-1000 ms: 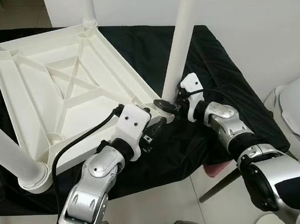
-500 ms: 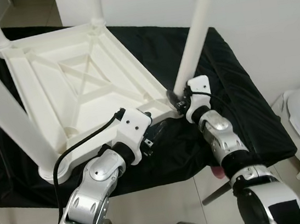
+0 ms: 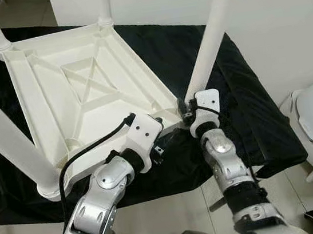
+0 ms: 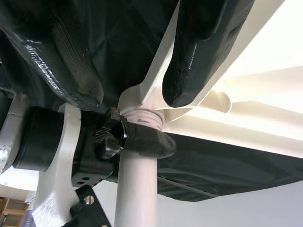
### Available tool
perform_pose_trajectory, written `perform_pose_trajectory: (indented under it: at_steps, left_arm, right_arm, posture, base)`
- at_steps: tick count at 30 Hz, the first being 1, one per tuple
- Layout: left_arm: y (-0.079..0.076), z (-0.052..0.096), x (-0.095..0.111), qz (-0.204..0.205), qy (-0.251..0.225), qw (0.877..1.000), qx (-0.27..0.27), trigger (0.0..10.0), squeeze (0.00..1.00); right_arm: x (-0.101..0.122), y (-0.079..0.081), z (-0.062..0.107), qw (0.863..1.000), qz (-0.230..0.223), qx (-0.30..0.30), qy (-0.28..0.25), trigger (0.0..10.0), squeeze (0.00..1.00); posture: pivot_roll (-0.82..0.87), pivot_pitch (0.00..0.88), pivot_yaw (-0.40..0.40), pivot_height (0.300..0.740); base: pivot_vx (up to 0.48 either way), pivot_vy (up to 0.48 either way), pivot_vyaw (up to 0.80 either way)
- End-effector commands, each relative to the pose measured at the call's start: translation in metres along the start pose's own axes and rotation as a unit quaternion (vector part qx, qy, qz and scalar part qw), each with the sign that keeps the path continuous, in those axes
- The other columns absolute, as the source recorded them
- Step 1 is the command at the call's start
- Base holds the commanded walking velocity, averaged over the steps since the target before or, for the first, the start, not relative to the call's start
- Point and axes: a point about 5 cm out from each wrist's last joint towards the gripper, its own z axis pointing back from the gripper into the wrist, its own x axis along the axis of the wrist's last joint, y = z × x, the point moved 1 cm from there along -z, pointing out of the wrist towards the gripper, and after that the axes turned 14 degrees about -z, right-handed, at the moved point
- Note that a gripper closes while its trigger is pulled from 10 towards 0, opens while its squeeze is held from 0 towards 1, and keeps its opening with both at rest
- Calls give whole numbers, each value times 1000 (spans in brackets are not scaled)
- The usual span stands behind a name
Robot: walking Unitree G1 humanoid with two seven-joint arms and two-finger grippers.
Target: Building children table
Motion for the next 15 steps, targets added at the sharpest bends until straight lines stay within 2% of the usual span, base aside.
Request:
perform_pose_trajectory:
  at_steps: [1,3,7,8,9,10,12,15]
  left_arm:
    - [-2,0,0,-3,-2,1000,-6,10000,0]
    - [-2,0,0,-2,-2,1000,-4,10000,0]
    - [-3,0,0,-2,-2,1000,-4,10000,0]
    - [-2,0,0,-3,-2,1000,-3,10000,0]
    - [-1,0,0,-4,-2,1000,-2,10000,0]
    - [-1,0,0,-4,-2,1000,-2,10000,0]
    - [0,0,0,-5,-2,1000,-2,10000,0]
    - [0,-1,0,-6,-2,1000,-4,10000,0]
  right_arm:
    - [-3,-6,3,1000,-6,-10,14,10000,1000]
    - [-5,-4,2,999,-13,29,41,10000,1000]
    - [-5,-4,2,998,-12,44,52,10000,1000]
    - [-4,-5,-3,991,-15,115,71,10000,0]
    - [-4,-6,-5,986,-16,145,79,10000,0]
    - [-4,-6,-5,986,-16,145,79,10000,0]
    - [-1,-10,-9,976,-3,199,89,10000,0]
    - [-1,-13,-12,968,10,230,100,10000,0]
  posture:
    - [19,0,-128,740]
    - [21,0,-129,740]
    - [21,0,-129,740]
    - [26,0,-131,740]
    - [27,0,-129,740]
    - [27,0,-129,740]
    - [27,0,-128,740]
    - [30,0,-125,740]
  base:
    - [0,0,0]
    - [0,0,0]
    - [0,0,0]
    - [0,0,0]
    - [0,0,0]
    - [0,0,0]
    - [0,0,0]
    - [0,0,0]
